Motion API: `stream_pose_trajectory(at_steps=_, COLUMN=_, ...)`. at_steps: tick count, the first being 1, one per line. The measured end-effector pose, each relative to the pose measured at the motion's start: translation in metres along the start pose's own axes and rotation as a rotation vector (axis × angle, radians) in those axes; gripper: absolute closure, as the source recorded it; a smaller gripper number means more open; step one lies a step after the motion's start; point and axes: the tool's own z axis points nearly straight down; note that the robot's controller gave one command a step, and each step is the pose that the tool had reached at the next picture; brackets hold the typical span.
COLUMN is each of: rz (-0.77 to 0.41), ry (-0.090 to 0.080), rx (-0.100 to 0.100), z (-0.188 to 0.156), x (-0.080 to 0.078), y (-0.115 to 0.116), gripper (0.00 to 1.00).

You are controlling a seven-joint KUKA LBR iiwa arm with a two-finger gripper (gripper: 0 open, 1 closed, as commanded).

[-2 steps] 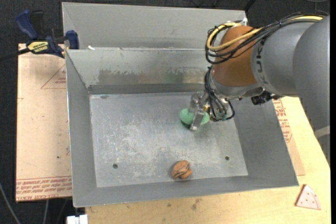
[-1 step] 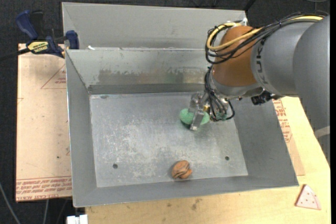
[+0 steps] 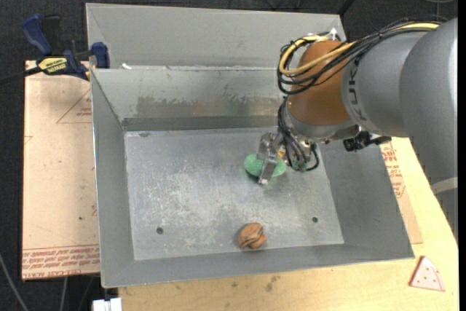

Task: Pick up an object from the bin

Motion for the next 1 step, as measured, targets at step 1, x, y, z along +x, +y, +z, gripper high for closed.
stream_pose_trajectory(at_steps=1, rz=-0.02, ry=0.016, rx=0.001, z=-0.1179, x=-0.01, y=-0.0084, gripper=1.0)
